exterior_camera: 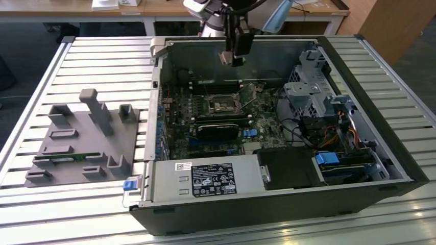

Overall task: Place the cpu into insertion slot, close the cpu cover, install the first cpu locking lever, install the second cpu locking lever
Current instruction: 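Place the cpu into insertion slot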

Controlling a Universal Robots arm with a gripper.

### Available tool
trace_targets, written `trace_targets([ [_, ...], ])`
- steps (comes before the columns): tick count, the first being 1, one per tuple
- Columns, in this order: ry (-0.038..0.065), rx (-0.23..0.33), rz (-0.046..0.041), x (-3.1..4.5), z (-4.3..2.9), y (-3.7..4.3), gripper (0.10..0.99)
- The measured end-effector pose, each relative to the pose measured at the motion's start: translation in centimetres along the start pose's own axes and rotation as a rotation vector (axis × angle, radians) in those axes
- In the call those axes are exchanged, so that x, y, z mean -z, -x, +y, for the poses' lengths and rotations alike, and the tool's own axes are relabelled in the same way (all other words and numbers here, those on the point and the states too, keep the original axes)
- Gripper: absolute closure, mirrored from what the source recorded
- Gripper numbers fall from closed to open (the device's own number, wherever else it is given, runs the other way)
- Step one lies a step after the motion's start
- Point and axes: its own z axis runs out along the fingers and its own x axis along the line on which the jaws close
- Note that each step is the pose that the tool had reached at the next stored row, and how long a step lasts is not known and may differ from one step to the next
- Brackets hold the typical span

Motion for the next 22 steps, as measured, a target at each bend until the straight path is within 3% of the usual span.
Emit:
trace_targets([
  [8, 0.0, -0.104, -0.008, -0.32, -0.03, -0.04, 0.553],
  [22, 0.0, -0.085, -0.0066, -1.44, -0.1, -0.08, 0.553],
])
